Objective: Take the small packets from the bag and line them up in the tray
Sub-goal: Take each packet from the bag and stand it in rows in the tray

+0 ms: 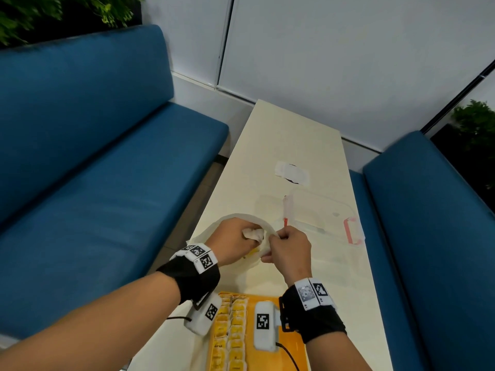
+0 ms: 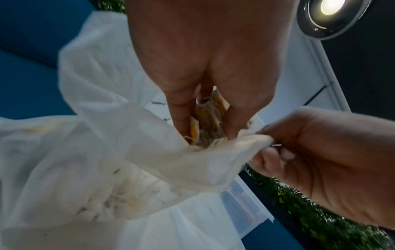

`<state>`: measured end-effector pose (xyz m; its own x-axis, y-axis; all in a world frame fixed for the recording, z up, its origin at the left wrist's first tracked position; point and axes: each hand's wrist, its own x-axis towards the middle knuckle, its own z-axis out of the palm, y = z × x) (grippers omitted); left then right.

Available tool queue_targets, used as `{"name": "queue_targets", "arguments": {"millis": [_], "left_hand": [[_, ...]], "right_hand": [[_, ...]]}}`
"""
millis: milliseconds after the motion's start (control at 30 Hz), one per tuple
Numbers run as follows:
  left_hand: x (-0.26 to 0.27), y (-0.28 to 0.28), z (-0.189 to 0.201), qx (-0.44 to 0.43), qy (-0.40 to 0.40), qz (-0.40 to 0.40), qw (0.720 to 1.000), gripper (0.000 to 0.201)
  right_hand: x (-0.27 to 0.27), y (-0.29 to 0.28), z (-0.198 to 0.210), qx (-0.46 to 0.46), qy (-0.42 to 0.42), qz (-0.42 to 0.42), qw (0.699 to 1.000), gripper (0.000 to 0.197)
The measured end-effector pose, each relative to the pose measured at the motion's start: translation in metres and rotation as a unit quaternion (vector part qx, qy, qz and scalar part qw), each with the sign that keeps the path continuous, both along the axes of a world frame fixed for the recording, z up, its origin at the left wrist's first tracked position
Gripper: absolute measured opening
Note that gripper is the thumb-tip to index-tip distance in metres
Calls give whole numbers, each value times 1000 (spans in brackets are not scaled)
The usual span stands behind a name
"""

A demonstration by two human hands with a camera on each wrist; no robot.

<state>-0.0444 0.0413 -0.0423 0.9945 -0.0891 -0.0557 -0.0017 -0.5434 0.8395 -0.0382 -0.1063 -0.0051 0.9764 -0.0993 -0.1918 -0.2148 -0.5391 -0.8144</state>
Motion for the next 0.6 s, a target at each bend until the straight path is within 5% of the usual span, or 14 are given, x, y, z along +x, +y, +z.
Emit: {"name": "queue_targets", "arguments": {"millis": [233, 433, 600], "left_hand": [[-24, 14, -3, -175, 6, 125, 977, 18], [-51, 21, 10, -420, 107, 175, 884, 23], [-68, 29, 15, -527, 144, 174, 819, 28]], "right_hand": [[-1, -8, -12, 24, 26, -4, 999, 12], [-11, -19, -15, 45, 41, 24, 998, 10], [-24, -30, -3, 41, -53, 60, 996, 29]]}}
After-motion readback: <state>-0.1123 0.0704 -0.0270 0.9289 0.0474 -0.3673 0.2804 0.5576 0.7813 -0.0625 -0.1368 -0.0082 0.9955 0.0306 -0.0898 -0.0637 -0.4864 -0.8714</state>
